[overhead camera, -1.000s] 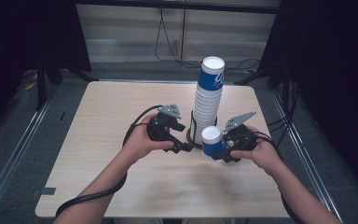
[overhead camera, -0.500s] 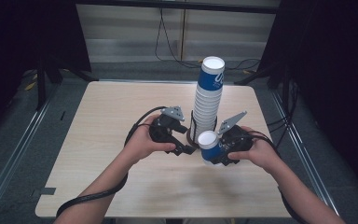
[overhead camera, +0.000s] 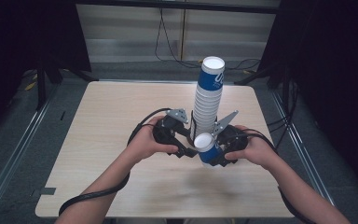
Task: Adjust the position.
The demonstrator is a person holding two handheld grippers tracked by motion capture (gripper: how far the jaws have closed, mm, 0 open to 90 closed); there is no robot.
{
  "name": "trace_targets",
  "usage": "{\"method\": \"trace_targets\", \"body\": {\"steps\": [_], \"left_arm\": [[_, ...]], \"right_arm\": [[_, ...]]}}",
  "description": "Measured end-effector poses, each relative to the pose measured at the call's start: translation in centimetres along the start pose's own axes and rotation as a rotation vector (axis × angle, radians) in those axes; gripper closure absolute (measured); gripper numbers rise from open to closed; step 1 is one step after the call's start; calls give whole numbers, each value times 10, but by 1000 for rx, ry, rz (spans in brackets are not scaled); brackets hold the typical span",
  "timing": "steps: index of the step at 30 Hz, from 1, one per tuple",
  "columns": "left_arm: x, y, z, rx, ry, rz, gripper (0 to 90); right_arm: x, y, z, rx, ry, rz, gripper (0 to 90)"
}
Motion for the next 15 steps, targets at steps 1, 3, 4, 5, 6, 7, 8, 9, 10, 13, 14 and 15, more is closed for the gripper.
{"method": "trace_targets", "body": {"steps": [1, 3, 4, 5, 6, 7, 8, 9, 10, 13, 14, 15], "left_arm": [[0, 0, 0, 5, -4, -1, 159], [1, 1, 0, 6, -8, 6, 159], [1, 1, 0, 9, -8, 3, 159], [1, 2, 0, 9, -12, 5, 159], [2, 2, 0, 5, -16, 9, 159], [3, 2, 1, 5, -19, 12, 159], [4, 2, 1, 10, -21, 9, 159], [5, 3, 2, 11, -32, 16, 159], [6, 4, 2, 3, -37, 21, 159], [9, 4, 4, 6, -54, 26, 160], [10, 4, 4, 7, -56, 27, 161], [10, 4, 4, 9, -60, 28, 162]], "right_arm": [[1, 0, -1, -5, -7, -4, 234], [2, -2, -2, -12, -15, -7, 234], [3, -2, -3, -15, -17, -10, 234], [5, -3, -4, -27, -14, -16, 234], [6, -4, -5, -26, -19, -17, 233], [7, -5, -5, -24, -28, -19, 233], [8, -5, -5, -31, -29, -24, 234], [9, -6, -5, -40, -33, -27, 234], [10, -6, -5, -40, -38, -24, 233], [11, -7, -5, -48, -44, -31, 234], [11, -7, -5, -57, -50, -31, 234], [11, -8, -5, -52, -49, -29, 234]]}}
Point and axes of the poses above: each handheld gripper's, and its own axes: x roughly forward along the jaws, z roughly out of its underside, y roughly to its right, the point moved 6 cm from there along x, roughly forward along the jaws, and after that the axes turned 3 degrees about y, right-handed, at the moved point
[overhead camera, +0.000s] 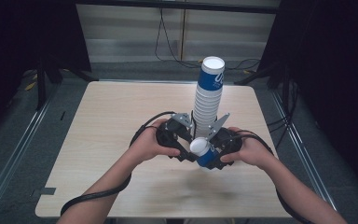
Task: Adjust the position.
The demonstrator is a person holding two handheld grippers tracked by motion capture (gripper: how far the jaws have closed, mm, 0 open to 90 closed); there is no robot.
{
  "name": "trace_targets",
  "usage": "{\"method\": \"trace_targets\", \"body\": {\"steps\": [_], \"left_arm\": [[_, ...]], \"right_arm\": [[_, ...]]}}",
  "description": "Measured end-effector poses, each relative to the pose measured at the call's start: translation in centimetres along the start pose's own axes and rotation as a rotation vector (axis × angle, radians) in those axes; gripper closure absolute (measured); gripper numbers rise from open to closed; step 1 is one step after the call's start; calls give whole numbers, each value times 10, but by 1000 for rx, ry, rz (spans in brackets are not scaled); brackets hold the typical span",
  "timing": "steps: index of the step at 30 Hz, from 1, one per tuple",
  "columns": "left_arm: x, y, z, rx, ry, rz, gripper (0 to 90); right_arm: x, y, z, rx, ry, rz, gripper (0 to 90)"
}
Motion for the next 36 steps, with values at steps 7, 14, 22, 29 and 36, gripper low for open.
{"method": "trace_targets", "body": {"steps": [7, 14, 22, 29, 36], "left_arm": [[5, 1, -3, 0, 5, 20, 192], [10, 2, -2, 3, -12, 26, 203], [12, 0, -2, 14, -18, 25, 241], [10, -1, -1, 13, -21, 21, 290], [6, -1, -1, 0, -15, 19, 296]], "right_arm": [[1, -1, -1, -15, 0, -6, 233], [4, -1, -2, -25, 3, -12, 233], [5, -3, -4, -41, 3, -16, 232], [6, -4, -5, -41, 11, -23, 232], [5, -5, -7, -51, 31, -24, 231]]}}
Point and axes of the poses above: each handheld gripper's, and its own axes: x roughly forward along the jaws, z roughly out of its underside, y roughly to its right, the point moved 6 cm from there along x, roughly forward along the jaws, and after that the axes turned 3 degrees about y, right-handed, at the moved point
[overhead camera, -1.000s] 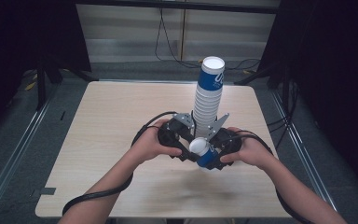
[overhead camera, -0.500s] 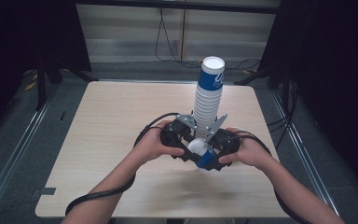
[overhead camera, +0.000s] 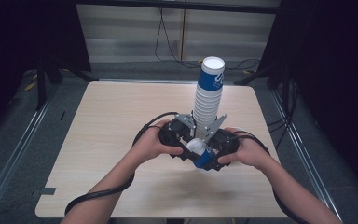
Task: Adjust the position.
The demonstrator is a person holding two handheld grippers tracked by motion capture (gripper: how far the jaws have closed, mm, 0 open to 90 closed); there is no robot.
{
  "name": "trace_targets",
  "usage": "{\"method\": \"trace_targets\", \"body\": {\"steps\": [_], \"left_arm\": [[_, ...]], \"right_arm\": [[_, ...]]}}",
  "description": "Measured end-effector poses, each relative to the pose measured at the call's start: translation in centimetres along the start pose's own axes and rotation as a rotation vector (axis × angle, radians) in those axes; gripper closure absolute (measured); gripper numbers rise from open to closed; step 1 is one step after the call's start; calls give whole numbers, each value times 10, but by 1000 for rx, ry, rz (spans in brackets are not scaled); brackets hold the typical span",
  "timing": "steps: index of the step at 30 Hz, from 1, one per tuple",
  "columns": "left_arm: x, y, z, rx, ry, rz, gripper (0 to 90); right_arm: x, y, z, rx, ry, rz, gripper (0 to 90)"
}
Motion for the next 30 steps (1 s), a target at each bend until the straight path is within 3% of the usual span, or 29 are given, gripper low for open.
{"method": "trace_targets", "body": {"steps": [14, 17, 20, 30], "left_arm": [[-5, -2, 5, -18, 13, 14, 302], [-8, -3, 5, -27, 33, 18, 302], [-12, -3, 4, -33, 47, 12, 303], [-17, -4, 5, -47, 49, 15, 303]], "right_arm": [[4, -2, 0, 24, 61, -6, 213], [5, -3, 0, 56, 98, -15, 197], [7, -3, 3, 57, 102, -14, 162], [9, -3, 5, 94, 167, 2, 124]]}}
Point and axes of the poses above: each handheld gripper's, and its own axes: x roughly forward along the jaws, z roughly out of its underside, y roughly to its right, the point moved 6 cm from there along x, roughly forward along the jaws, and after that the axes turned 3 degrees about y, right-handed, at the moved point
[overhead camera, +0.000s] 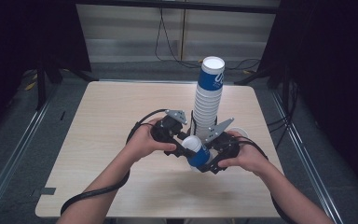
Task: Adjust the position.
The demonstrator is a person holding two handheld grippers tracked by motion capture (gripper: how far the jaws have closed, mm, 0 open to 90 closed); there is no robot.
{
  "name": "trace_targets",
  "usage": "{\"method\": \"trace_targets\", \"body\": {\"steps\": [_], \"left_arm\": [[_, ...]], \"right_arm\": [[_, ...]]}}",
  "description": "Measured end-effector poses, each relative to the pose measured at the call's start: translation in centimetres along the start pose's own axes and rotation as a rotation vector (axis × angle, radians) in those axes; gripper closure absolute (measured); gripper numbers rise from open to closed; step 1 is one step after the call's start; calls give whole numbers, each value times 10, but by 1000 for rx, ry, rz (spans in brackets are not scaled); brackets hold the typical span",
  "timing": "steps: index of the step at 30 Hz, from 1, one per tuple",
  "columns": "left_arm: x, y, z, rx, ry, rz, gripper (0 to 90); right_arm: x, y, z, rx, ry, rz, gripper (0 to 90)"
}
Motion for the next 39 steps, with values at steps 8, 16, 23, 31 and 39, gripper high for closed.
{"method": "trace_targets", "body": {"steps": [8, 16, 23, 31, 39], "left_arm": [[-4, -2, -1, -8, 7, -13, 303], [-8, 0, -8, -6, 27, -9, 303], [-12, -3, -6, -7, 39, -2, 303], [-10, -3, -5, -4, 47, -3, 301], [-6, -3, -5, 46, 26, -24, 223]], "right_arm": [[-2, 2, 3, 20, 38, 23, 116], [5, 1, 3, 22, 82, 16, 115], [8, 3, 6, 40, 110, 11, 142], [5, 4, 7, 26, 78, 20, 201], [1, 5, 8, -3, 38, 27, 217]]}}
Point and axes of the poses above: each handheld gripper's, and its own axes: x roughly forward along the jaws, z roughly out of its underside, y roughly to its right, the point moved 6 cm from there along x, roughly forward along the jaws, and after that the axes turned 3 degrees about y, right-handed, at the moved point
